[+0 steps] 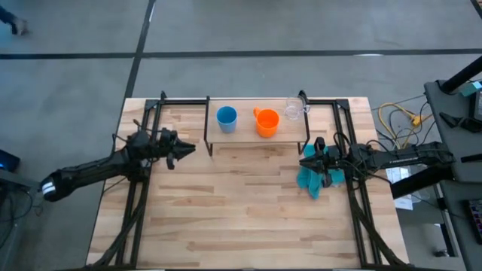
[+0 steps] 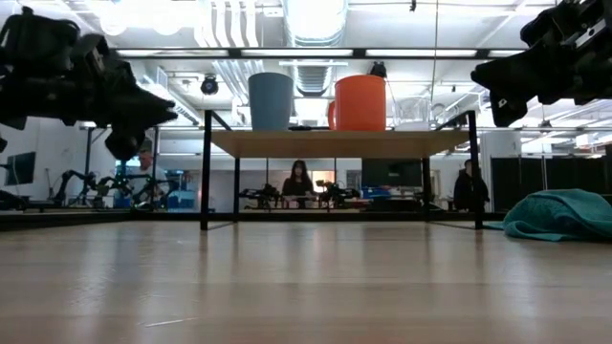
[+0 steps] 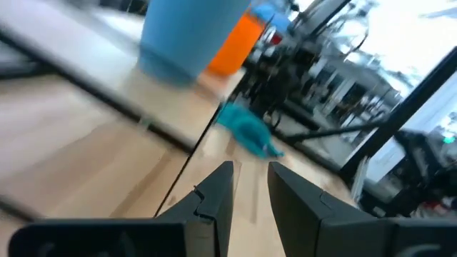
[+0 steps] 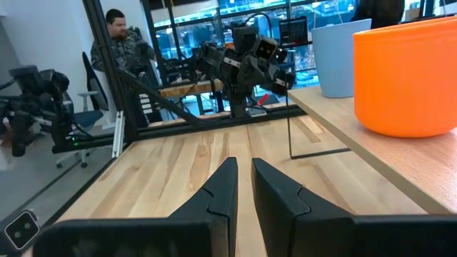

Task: Stack small to large cups/mugs on shelf
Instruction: Return to Home Position

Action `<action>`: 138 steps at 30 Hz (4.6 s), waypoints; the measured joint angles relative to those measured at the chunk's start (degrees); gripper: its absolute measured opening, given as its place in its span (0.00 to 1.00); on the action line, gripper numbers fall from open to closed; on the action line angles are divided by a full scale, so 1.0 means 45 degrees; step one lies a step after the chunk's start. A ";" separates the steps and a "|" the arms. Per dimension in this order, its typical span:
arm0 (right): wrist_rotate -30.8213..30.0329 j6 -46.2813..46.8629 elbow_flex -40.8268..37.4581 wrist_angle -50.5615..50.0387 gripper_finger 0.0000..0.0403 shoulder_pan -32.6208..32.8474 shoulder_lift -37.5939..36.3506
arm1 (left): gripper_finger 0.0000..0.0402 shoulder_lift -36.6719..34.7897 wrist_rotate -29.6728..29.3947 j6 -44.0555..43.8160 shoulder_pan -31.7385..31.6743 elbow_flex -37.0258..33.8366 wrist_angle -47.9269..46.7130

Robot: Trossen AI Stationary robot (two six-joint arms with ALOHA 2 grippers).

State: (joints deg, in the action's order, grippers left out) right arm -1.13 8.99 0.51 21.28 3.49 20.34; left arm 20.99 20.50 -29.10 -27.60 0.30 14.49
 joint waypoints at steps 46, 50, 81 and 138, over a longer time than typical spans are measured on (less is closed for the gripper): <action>0.0000 0.0000 0.0010 0.0005 0.10 0.0000 0.0000 | 0.19 -0.1090 0.0766 0.2554 0.0006 -0.0010 0.2650; 0.0000 0.0000 0.0010 0.0003 0.10 0.0000 0.0000 | 0.19 -0.1747 0.0764 0.2554 0.0006 -0.0010 0.2666; 0.0000 0.0000 0.0010 0.0000 0.10 0.0000 0.0005 | 0.19 -0.2509 0.0761 0.2559 -0.0004 -0.0010 0.2660; -0.0004 0.0000 0.0010 0.0000 0.10 -0.0004 0.0000 | 0.19 -0.2471 0.0761 0.2558 -0.0004 -0.0010 0.2660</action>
State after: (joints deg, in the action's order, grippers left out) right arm -1.14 8.99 0.56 21.28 3.47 20.34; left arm 9.87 23.92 -17.59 -27.62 0.25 26.46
